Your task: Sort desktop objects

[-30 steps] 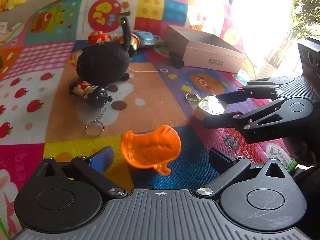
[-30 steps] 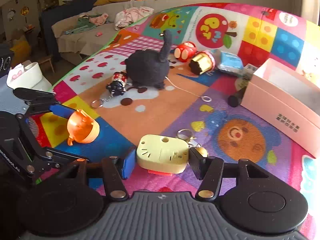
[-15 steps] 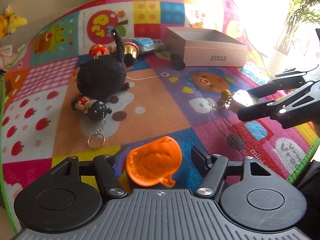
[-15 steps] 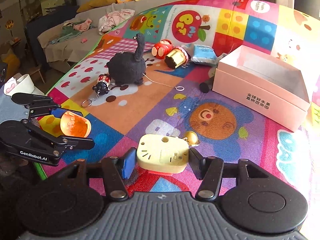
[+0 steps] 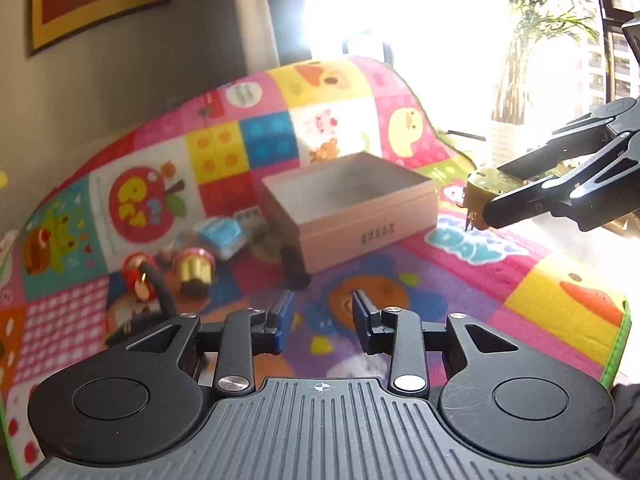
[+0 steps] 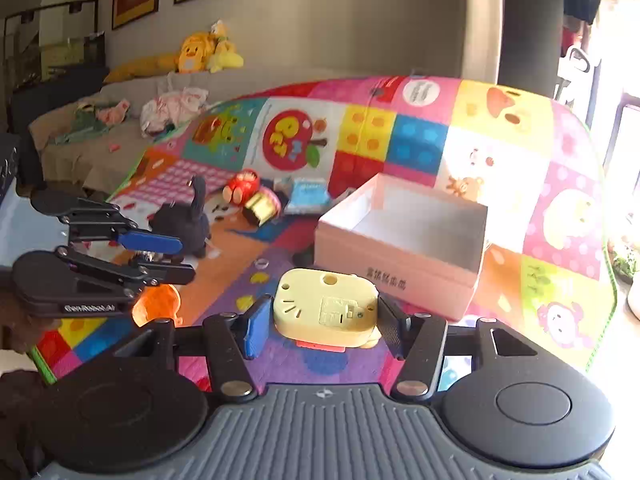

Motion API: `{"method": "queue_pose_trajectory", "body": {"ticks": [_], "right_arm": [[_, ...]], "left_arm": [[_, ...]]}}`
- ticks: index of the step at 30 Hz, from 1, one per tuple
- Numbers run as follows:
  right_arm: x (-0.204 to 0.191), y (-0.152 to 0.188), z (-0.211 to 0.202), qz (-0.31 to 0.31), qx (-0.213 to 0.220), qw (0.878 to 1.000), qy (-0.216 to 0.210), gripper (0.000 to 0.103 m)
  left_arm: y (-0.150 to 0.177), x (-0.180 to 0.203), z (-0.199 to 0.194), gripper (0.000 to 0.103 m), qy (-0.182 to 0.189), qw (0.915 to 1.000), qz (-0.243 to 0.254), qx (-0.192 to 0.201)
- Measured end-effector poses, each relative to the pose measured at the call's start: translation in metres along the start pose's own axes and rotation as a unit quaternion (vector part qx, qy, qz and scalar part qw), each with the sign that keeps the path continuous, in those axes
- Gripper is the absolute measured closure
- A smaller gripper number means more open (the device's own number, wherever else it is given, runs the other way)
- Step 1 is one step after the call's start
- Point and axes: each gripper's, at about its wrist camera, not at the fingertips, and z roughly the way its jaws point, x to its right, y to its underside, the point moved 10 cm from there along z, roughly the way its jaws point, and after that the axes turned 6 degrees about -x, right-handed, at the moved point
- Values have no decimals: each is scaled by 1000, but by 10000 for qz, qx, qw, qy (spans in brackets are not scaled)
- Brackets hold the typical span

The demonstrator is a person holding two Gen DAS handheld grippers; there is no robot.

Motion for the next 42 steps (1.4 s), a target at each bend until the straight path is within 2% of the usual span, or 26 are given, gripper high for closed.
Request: {"method": "queue_pose_trajectory", "body": {"ticks": [3,6,7,8,9,12,14,19,24,27,31,35,37,38,42], "right_arm": [[17,-24,-7,71,261,9995,176,47],[27,-30,3,136,189,9995,198,47],[26,-26,9,141,108,9997,140,47],[23,-20,17,136,1,9999,80,47],[19,-13,26,131,-117,9998,19,47],[3,14,53,110,-524,9984,-176,47],[-9,29,68,91,-775,9965,-284,47],[-38,60,85,-255,-1082,9932,-358,47],[-54,73,90,-583,-1177,9907,-345,45],[-57,75,93,-647,-1150,9910,-233,34],[-55,80,94,-675,-1144,9911,-98,21],[-47,85,96,-494,-1245,9910,-38,16],[-43,90,99,-356,-1332,9904,-42,16],[-41,92,100,-299,-1364,9902,-43,16],[-41,95,103,-162,-1383,9902,-75,16]], "left_arm": [[-32,7,20,67,88,9995,210,227],[-47,-6,25,62,173,9994,-6,313],[-47,-13,21,60,184,9991,-96,359],[-45,-19,17,49,173,9990,-152,384],[-39,-25,14,38,154,9989,-202,382],[-9,-38,8,16,152,9989,-410,170],[18,-41,9,7,153,9983,-552,-95],[74,-41,7,2,196,9901,-1234,-642],[99,-45,2,0,-160,9867,-1476,-658],[101,-53,10,0,-339,9840,-1597,-715],[99,-62,28,0,-287,9763,-1940,-920],[98,-61,41,2,-298,9745,-1945,-1077],[96,-59,45,13,-301,9756,-1878,-1099],[96,-59,47,25,-309,9757,-1850,-1135],[95,-61,49,32,-361,9763,-1812,-1129]]}}
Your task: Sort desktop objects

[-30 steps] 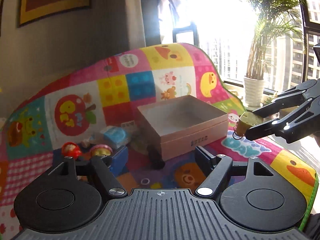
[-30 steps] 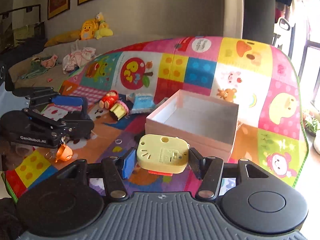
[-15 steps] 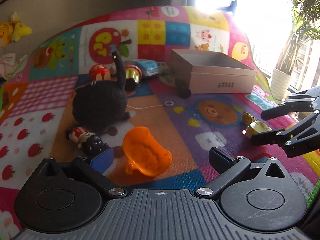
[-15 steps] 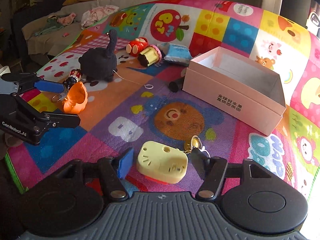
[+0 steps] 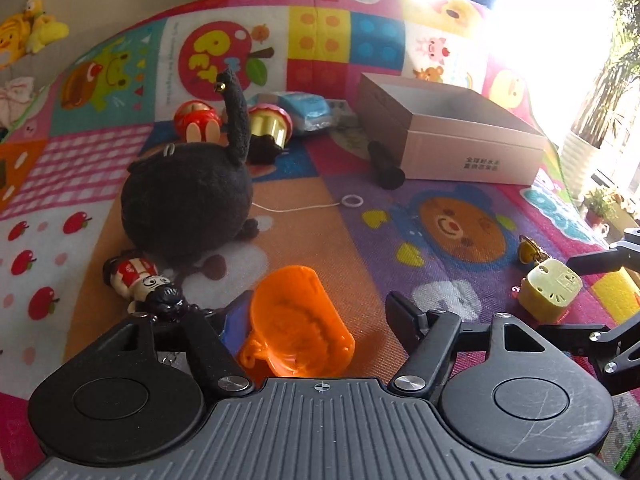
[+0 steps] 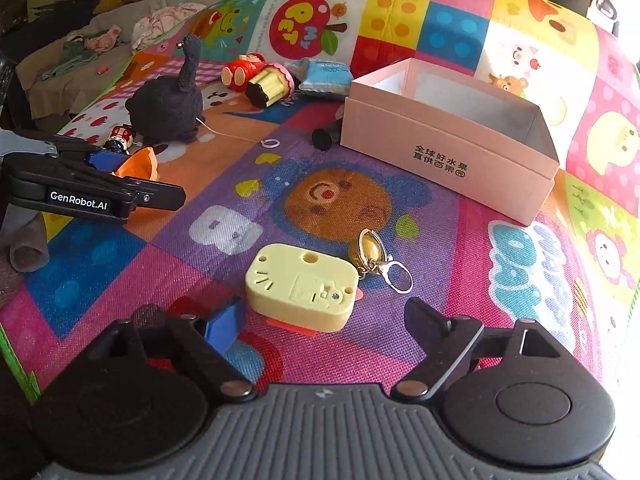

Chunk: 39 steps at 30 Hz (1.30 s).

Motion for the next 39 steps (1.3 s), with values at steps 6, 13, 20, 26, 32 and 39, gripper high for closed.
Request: {"method": "queue_pose_trajectory", "body": {"ticks": [6,13,20,26,32,39], "right_arm": [[-6,-3,-3,-86,116,9999,30,23],[-11,-5,-5,-231,113,9996,65,45],[-10,-2,-6,-241,158,9995,122,45],[-7,0,-5,-197,180,9995,149,38],[-1,2,-3,5,187,9997,128,29],[7,7,-1,318,138,9994,33,19]], "left_arm": [[0,-2,-3,48,-62,10000,59,-27],[1,5,-9,52,11,9998,210,-2],[18,15,-15,23,407,9990,181,-12],[28,10,-19,2,474,9989,-48,-25],[29,11,-18,0,469,9988,-24,-129],[27,9,-25,0,487,9987,96,-118]]}}
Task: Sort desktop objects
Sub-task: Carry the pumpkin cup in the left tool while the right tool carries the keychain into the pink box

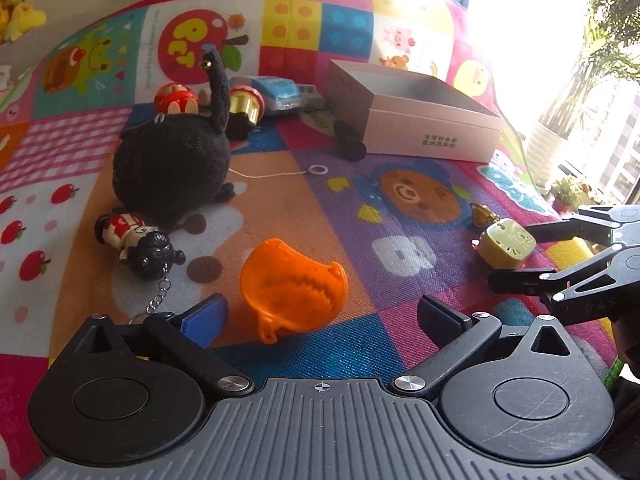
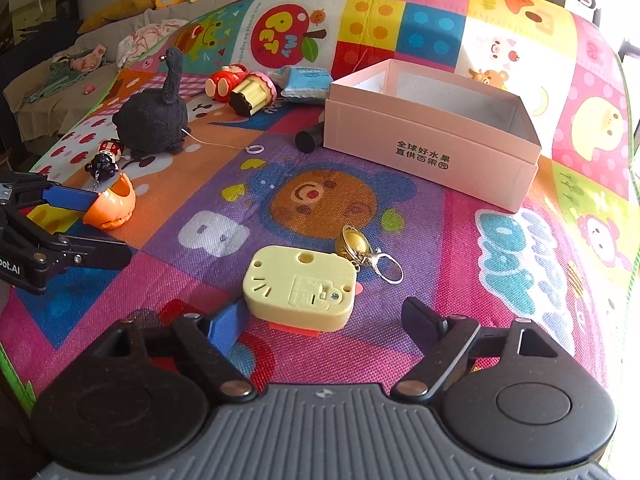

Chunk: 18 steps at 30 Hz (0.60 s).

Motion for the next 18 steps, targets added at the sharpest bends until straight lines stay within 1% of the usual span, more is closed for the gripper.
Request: {"method": "queue_pose_trajectory", "body": {"ticks": [1,2,3,4,6,9,10,11,12,13,15,17,18], "right_arm": [[0,0,0,0,-3,10000,-7,19],[-1,0,0,-1,-6,10000,-2,19],[-1,0,-1,-5,-12,10000,-11,19],[-3,0,-1,-12,-23,10000,-50,19],[-7,1,-2,-36,-51,9998,-162,19],[-13,0,-3,-71,-69,9997,-212,19],[-13,-2,-3,-53,-70,9998,-204,25],[-12,-3,-2,-27,-91,9998,-202,37],[-11,-5,-3,11,-111,9997,-210,41],[-9,-7,-3,55,-132,9996,-224,46],[-8,-11,-3,67,-129,9997,-203,47],[-8,-13,-8,-50,-81,9999,-128,47],[-8,-15,-13,-83,-54,9998,-161,47]], "left_arm": [[-2,-1,-3,2,-112,9999,95,79],[-3,0,-4,13,-230,9994,224,123],[-3,1,-4,27,-301,9989,334,117],[-3,1,-3,29,-319,9987,380,75],[-4,1,3,29,-257,9992,307,-13],[-7,0,7,31,-283,9992,273,2],[-7,1,7,33,-274,9992,275,9],[-7,1,7,41,-242,9993,289,3],[-8,2,6,49,-238,9992,318,5],[-7,2,5,50,-227,9991,349,-4],[-6,5,2,50,-148,9991,394,-32],[-4,9,-3,50,-175,9985,528,-17],[-5,13,-7,50,-178,9980,613,13]]}}
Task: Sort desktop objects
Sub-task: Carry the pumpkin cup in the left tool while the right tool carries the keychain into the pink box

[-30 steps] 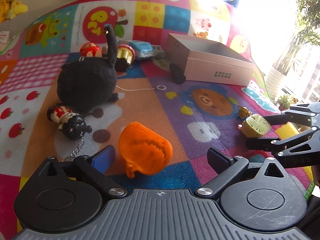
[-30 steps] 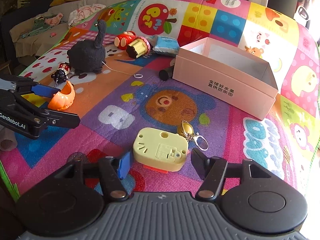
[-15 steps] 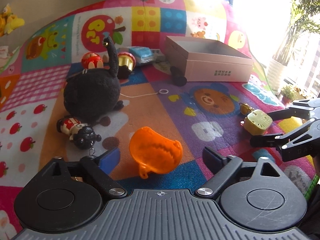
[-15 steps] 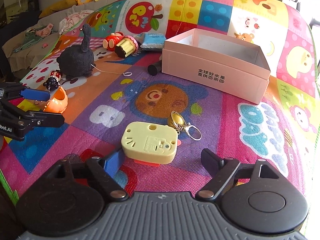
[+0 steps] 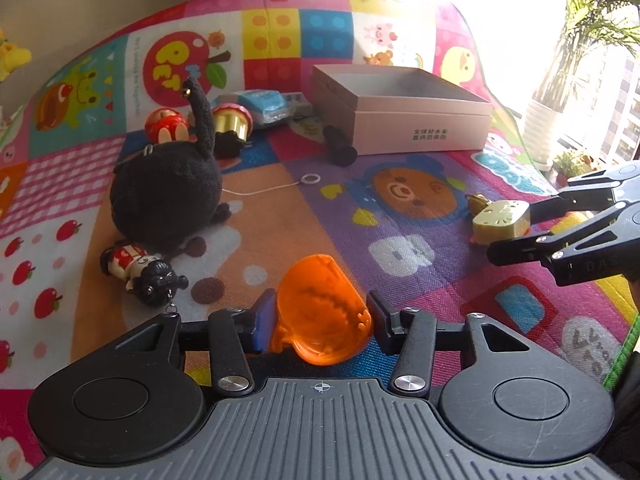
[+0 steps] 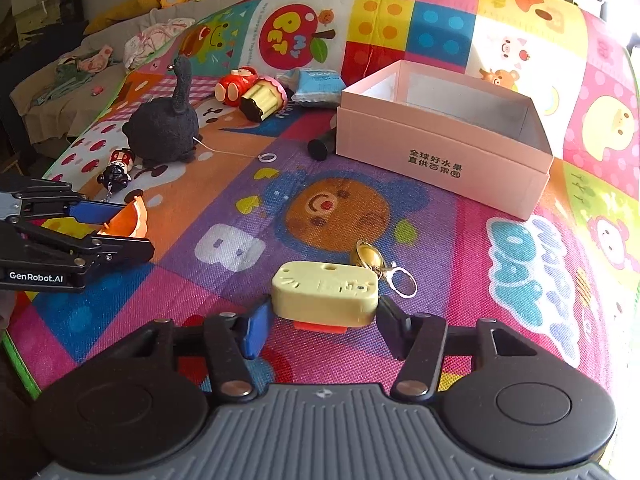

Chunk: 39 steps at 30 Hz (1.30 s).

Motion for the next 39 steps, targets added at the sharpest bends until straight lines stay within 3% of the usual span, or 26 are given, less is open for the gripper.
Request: {"method": "queue_pose_trajectory", "body": {"ticks": [4,8,10,15,19,22,23,24,27,31,35,36,39], "right_arm": [[16,-34,-50,-57,549,9985,16,47],[53,-99,-127,89,1619,9862,348,47],[69,-125,-145,130,1858,9813,483,47],[111,-175,-124,473,1710,9815,719,47],[139,-202,-74,678,1424,9834,892,47],[157,-215,-27,862,1017,9864,961,47],[164,-217,-11,914,878,9868,1007,47],[169,-220,4,944,757,9870,1058,47],[183,-226,33,1084,610,9853,1169,47],[206,-215,54,1286,413,9785,1560,46],[232,-186,79,1493,64,9639,2204,44],[236,-179,86,1493,-54,9631,2240,43],[232,-173,102,1551,-233,9714,1781,43]], "left_arm": [[-32,19,-23,50,153,9982,452,367],[-104,40,-36,50,60,9883,973,1172],[-140,49,-32,50,126,9833,1008,1510],[-207,70,16,50,558,9807,787,1700],[-229,84,63,50,393,9803,1017,1645],[-240,76,100,48,331,9870,712,1404],[-244,69,109,39,312,9886,585,1350],[-247,62,114,24,332,9897,454,1320],[-248,44,98,8,500,9876,194,1473],[-227,16,58,6,283,9850,143,1695],[-190,-10,25,5,434,9849,-115,1675],[-179,-17,17,3,453,9842,-185,1703],[-153,-45,-7,2,249,9820,-402,1830]]}}
